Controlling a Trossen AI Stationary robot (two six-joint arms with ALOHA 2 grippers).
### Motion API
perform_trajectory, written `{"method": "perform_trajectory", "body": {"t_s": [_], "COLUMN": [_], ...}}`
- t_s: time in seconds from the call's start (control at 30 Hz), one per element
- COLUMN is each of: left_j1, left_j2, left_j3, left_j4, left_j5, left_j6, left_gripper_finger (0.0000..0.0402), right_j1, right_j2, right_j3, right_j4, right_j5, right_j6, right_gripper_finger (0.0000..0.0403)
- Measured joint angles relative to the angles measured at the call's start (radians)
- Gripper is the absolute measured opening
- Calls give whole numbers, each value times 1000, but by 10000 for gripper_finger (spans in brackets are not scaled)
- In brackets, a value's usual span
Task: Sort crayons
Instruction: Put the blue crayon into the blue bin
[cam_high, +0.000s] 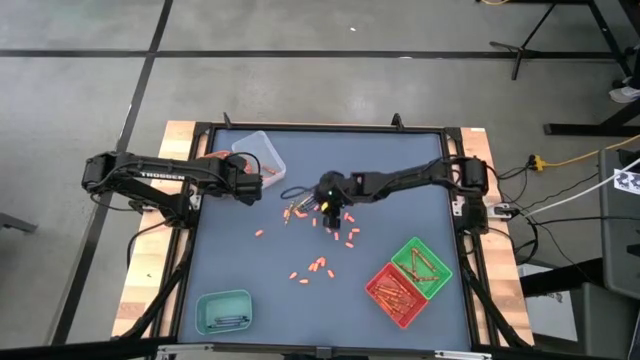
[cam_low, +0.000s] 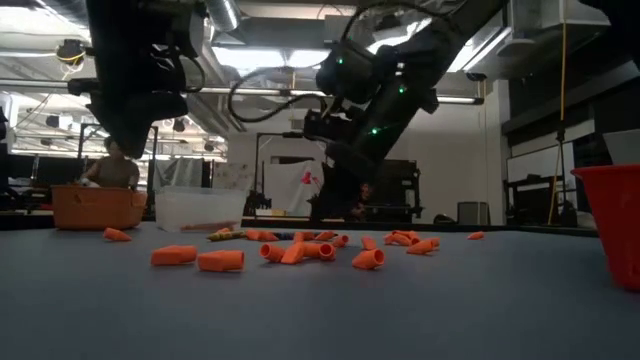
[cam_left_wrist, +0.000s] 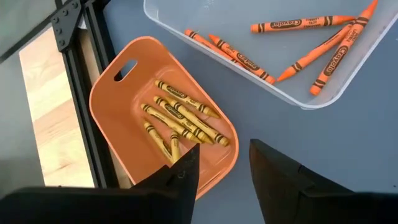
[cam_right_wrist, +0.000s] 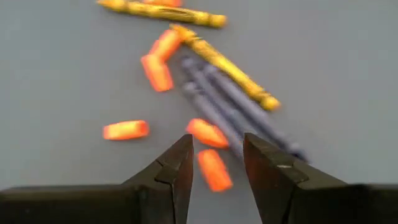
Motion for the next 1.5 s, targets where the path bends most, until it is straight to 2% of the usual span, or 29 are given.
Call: {"method": "perform_trajectory", "body": {"t_s": [0.33,0.63,0.97,1.5], "left_j1": [0,0,0,0], "left_j2": [0,0,0,0], "left_j3": [0,0,0,0], "left_j4": [0,0,1,2], "left_j5": [0,0,0,0], "left_j6": [0,0,0,0], "left_gripper_finger": [122,122,121,121], "right_j1": [-88,-85,-86,-87], "right_j2": [0,21,50,54], "right_j3": [0,2,5,2], "right_j4": [-22,-99,-102,-64], "right_j5": [-51,-65,-100,-101], "right_j6": [-1,-1,-1,0], "right_gripper_finger": [140,140,136,12]}}
